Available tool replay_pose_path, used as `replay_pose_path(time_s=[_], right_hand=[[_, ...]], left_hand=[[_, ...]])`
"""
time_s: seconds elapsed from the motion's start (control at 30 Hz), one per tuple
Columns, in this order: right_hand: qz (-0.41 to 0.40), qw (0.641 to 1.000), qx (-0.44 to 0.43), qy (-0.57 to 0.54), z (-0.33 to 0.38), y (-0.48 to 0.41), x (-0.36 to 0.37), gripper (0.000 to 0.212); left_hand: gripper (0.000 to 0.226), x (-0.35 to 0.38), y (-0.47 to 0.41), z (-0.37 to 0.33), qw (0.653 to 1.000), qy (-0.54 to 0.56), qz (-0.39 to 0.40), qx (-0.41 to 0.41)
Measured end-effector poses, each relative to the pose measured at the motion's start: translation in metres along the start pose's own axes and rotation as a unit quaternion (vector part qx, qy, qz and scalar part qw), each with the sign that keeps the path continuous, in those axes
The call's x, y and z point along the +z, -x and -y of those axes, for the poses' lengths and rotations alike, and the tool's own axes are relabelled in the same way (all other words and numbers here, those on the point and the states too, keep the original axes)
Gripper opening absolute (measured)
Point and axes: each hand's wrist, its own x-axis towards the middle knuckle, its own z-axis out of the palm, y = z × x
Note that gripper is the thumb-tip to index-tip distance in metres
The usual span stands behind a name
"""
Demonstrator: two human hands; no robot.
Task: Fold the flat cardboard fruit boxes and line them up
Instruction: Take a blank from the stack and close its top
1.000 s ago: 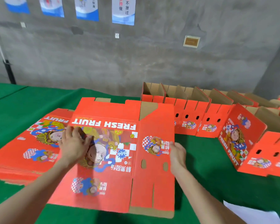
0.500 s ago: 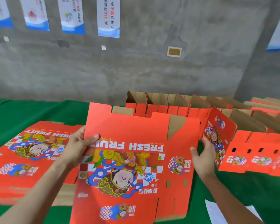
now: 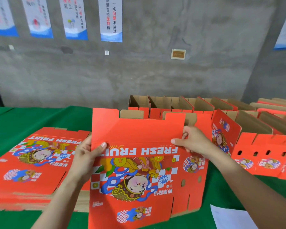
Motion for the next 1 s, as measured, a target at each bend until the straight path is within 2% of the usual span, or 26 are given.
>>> replay_pose_path(time_s=[0.07, 0.17, 0.23, 0.33, 0.4, 0.47, 0.53, 0.57, 0.63, 0.7, 0.77, 0.8, 0.87, 0.93, 1.0], right_hand=[[0.031, 0.999, 0.003, -0.013, -0.001, -0.001, -0.003, 0.012], [0.104, 0.992, 0.028, -0.069, -0.001, 0.003, -0.006, 0.027], [0.112, 0.991, 0.032, -0.072, -0.002, 0.007, -0.009, 0.031], [0.048, 0.998, 0.004, -0.026, -0.004, 0.010, -0.011, 0.028], [-0.015, 1.000, -0.025, -0.009, -0.006, 0.012, -0.012, 0.026], [-0.075, 0.995, -0.066, 0.000, -0.008, 0.015, -0.013, 0.024], [-0.108, 0.990, -0.093, -0.003, -0.009, 0.020, -0.013, 0.031], [-0.114, 0.989, -0.097, -0.012, -0.009, 0.023, -0.013, 0.035], [-0.124, 0.987, -0.095, -0.046, -0.010, 0.029, -0.013, 0.057], [-0.138, 0.984, -0.086, -0.078, -0.013, 0.034, -0.014, 0.077], [-0.143, 0.982, -0.088, -0.090, -0.014, 0.040, -0.013, 0.080], [-0.146, 0.981, -0.089, -0.091, -0.015, 0.042, -0.012, 0.079], [-0.145, 0.981, -0.089, -0.095, -0.016, 0.046, -0.010, 0.079], [-0.143, 0.980, -0.089, -0.109, -0.018, 0.050, -0.011, 0.080], [-0.153, 0.977, -0.096, -0.117, -0.023, 0.055, -0.014, 0.077]], left_hand=[[0.032, 0.001, 0.001, 0.002, 1.000, 0.006, -0.004, 0.003], [0.037, 0.001, -0.004, 0.003, 0.999, 0.035, -0.002, -0.016], [0.037, -0.002, -0.003, 0.005, 0.998, 0.047, 0.009, -0.035], [0.027, -0.004, -0.005, -0.001, 0.996, 0.050, 0.049, -0.056], [0.024, 0.004, -0.014, -0.008, 0.997, -0.024, 0.030, -0.074], [0.045, 0.008, -0.019, -0.018, 0.982, -0.120, -0.041, -0.140], [0.063, 0.008, -0.011, -0.025, 0.969, -0.203, -0.053, -0.133], [0.065, 0.012, -0.010, -0.028, 0.963, -0.227, -0.072, -0.123], [0.051, 0.013, -0.003, -0.034, 0.966, -0.227, -0.082, -0.099], [0.018, 0.013, -0.003, -0.039, 0.966, -0.245, 0.007, -0.079], [0.037, 0.012, -0.007, -0.039, 0.964, -0.248, 0.073, -0.061], [0.038, 0.011, -0.009, -0.038, 0.959, -0.266, 0.084, -0.050], [0.028, 0.014, -0.008, -0.039, 0.948, -0.302, 0.100, -0.011], [0.016, 0.018, -0.010, -0.041, 0.947, -0.302, 0.108, -0.006], [0.015, 0.023, -0.015, -0.035, 0.962, -0.265, 0.059, -0.009]])
